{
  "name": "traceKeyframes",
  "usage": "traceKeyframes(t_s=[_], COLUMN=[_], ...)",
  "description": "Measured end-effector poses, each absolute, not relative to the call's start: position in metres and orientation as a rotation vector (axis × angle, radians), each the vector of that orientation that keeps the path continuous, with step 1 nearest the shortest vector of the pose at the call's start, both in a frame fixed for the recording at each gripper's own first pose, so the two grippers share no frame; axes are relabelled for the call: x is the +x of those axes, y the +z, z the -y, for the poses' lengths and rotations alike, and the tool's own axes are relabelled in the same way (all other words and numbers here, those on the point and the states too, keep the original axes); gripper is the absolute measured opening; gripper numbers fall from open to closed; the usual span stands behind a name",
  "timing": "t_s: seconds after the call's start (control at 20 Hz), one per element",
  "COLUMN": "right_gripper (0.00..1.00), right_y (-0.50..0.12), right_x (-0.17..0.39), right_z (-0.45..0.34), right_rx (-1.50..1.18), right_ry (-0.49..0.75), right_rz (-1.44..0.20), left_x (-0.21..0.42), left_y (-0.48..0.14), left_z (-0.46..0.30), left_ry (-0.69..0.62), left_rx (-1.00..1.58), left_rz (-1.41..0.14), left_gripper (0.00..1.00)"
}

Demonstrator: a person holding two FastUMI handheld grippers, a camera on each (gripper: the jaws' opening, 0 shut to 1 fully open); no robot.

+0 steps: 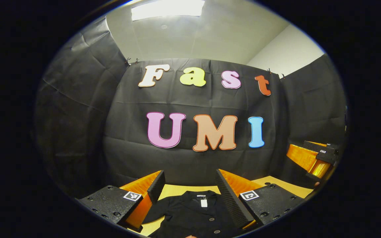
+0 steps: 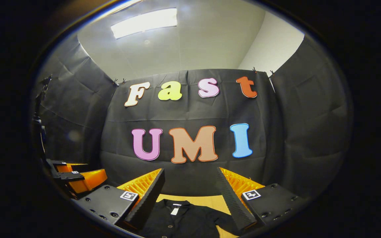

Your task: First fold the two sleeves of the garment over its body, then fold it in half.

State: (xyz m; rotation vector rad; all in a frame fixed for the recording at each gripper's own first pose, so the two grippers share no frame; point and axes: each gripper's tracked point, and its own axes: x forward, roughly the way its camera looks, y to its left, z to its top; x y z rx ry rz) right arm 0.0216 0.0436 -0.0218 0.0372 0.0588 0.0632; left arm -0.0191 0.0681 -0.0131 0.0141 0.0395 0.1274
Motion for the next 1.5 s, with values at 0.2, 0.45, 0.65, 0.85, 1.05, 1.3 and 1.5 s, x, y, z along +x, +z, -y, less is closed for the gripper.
traceKeyframes(t_s=[0.2, 0.45, 0.65, 0.85, 1.05, 1.3, 1.5], right_gripper=[0.99, 0.98, 0.98, 0.98, 0.98, 0.98, 0.98], right_y=[-0.021, -0.026, -0.034, -0.053, -0.081, -0.126, -0.178], right_x=[0.025, 0.03, 0.036, 0.047, 0.052, 0.055, 0.048], right_z=[-0.036, -0.023, 0.0, 0.039, 0.089, 0.141, 0.18], right_rx=[0.025, 0.028, 0.012, -0.009, -0.021, -0.044, -0.069], right_ry=[0.061, 0.061, 0.038, -0.005, -0.066, -0.115, -0.141], right_rz=[-0.057, -0.071, -0.097, -0.139, -0.203, -0.321, -0.45], left_x=[-0.016, -0.009, -0.003, 0.003, 0.009, 0.017, 0.022], left_y=[-0.015, -0.017, -0.017, -0.016, -0.017, -0.02, -0.021], left_z=[-0.066, -0.056, -0.049, -0.041, -0.03, -0.013, 0.0], left_ry=[0.131, 0.127, 0.127, 0.131, 0.134, 0.134, 0.135], left_rx=[0.014, 0.006, 0.008, 0.018, 0.026, 0.046, 0.063], left_rz=[-0.044, -0.044, -0.039, -0.035, -0.036, -0.048, -0.051], left_gripper=[0.92, 0.92, 0.92, 0.92, 0.92, 0.92, 0.92])
